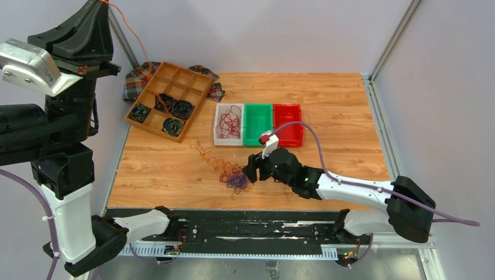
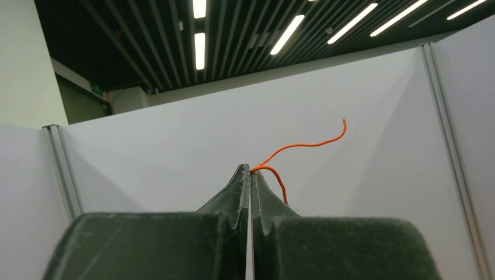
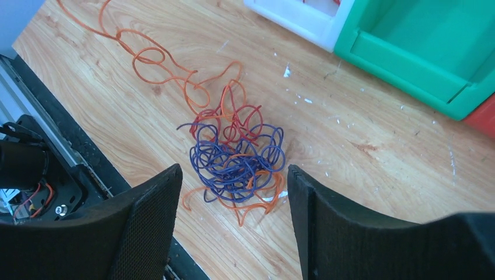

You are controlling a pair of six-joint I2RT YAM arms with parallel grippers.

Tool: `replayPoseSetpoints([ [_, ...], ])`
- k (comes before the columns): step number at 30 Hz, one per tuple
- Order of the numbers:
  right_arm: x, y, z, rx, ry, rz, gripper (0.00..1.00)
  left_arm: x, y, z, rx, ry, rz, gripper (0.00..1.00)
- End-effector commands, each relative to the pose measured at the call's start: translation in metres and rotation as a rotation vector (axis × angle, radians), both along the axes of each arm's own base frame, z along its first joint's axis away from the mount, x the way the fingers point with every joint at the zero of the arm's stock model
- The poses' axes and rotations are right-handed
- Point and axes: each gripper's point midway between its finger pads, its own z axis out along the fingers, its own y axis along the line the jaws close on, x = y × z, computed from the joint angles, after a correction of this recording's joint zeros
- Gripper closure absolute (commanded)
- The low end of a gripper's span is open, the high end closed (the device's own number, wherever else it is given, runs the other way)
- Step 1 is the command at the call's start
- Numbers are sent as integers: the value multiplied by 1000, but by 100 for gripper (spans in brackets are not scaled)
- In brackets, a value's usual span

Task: Untangle the cables
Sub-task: Untie the cable.

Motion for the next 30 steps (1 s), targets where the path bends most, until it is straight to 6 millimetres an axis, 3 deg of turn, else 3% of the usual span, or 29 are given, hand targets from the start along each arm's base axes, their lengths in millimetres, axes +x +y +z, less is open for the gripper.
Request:
replayPoseSetpoints([
  [1,7,6,48,55,-87,26,34,-13,8,20,-47,-82,6,100],
  [4,5,13,77,93,-122,68,33,-6,-4,14,-16,-58,-30,100],
  [8,3,33,110,138,-166,150,33,-6,-2,22,-46,-87,-27,99],
  [14,7,64,143,154,-229,237,32,-11,-6,28,-31,-100,-55,99],
  [23,-5,115,150,148,-281,393,33,-8,-10,18,6,-75,-56,100],
  [30,10,130,144,127,-264,354,49,-6,-13,10,35,-50,-59,100],
])
